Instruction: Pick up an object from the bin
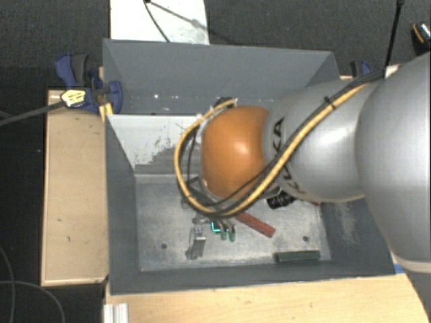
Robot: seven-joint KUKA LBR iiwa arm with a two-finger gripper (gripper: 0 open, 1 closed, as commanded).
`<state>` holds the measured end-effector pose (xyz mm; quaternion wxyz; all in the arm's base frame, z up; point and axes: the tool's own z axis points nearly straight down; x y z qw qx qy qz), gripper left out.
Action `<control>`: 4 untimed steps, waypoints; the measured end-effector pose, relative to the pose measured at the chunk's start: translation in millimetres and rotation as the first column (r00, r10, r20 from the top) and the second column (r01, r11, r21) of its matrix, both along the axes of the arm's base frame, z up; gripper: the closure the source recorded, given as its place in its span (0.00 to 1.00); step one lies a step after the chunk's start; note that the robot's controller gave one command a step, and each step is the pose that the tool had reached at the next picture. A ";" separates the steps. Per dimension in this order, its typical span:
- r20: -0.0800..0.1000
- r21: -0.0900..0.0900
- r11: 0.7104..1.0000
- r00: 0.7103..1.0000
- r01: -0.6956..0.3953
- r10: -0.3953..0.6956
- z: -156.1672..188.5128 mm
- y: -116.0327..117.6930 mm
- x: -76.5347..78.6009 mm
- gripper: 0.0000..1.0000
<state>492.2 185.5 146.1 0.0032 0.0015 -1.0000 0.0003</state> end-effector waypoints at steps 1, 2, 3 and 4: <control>0.003 -0.002 0.987 0.987 -0.158 0.158 -71.8 -71.1 0.2 0.00; 0.018 -0.005 0.976 0.976 -0.217 0.217 -17.3 -140.5 57.0 0.00; 0.004 0.002 0.985 0.985 -0.174 0.174 -78.8 -130.4 56.2 0.00; 0.009 0.002 0.986 0.986 -0.169 0.169 -75.5 -130.7 57.7 1.00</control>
Offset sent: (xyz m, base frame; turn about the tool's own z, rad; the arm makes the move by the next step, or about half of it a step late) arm 0.0007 -0.0686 -0.0703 -0.1633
